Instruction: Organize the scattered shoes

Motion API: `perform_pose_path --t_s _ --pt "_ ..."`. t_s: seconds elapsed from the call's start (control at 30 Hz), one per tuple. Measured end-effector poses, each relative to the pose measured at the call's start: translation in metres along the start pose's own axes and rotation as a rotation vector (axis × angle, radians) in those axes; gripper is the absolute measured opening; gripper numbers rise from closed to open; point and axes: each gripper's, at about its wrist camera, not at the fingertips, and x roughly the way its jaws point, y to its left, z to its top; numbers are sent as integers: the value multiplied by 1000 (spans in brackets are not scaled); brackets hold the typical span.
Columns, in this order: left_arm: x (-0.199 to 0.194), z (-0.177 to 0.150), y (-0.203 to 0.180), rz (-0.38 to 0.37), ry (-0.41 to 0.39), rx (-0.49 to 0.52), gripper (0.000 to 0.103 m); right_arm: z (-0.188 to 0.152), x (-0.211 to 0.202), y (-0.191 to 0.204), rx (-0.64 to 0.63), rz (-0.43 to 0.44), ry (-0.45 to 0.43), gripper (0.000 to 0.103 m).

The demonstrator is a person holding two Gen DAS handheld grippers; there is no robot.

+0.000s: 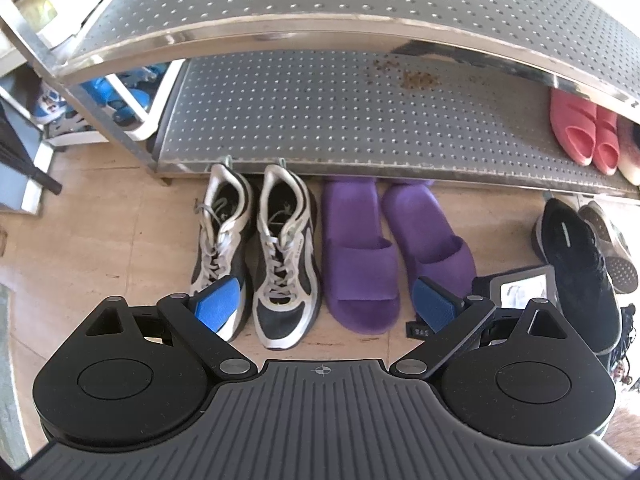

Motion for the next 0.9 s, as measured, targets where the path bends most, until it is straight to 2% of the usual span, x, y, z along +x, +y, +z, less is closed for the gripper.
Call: perform_pose_path --t_s 0.1,0.13,0.2,0.3,0.4,0.47,0.5,0.53,0.63,0.7,0.73,0.8,0.9 --pt "2 1 0 -3 5 7 97 3 0 17 23 164 17 67" --pt "3 1 1 -1 7 5 97 4 -3 23 21 187 19 67" --pt "4 1 1 1 10 -5 97 5 -9 29 11 169 17 67" --pt "1 0 1 -7 6 -9 97 6 -25 32 -49 97 -25 57" --pt "-2 -2 -1 -16 -1 0 97 9 -45 12 -19 48 -141 55" --pt "-1 -2 -2 -17 0 4 97 13 -60 -13 66 71 -235 64" --pt "-1 -2 -3 -18 0 5 97 17 -60 -27 134 93 -241 82" --pt "-1 -2 -3 -18 1 7 97 24 -57 -46 231 123 -232 88" --pt "2 0 -6 -15 8 13 97 35 -39 -67 353 135 -184 88" --pt "5 1 -7 -10 15 17 97 35 -29 -70 396 135 -167 96" --pt "6 2 -8 -8 18 19 97 33 -21 -71 438 172 -161 95" --pt "9 3 -9 -4 24 22 97 28 -15 -66 499 233 -131 101" --pt "11 3 -13 -1 28 33 97 28 -20 -46 462 256 -104 101"
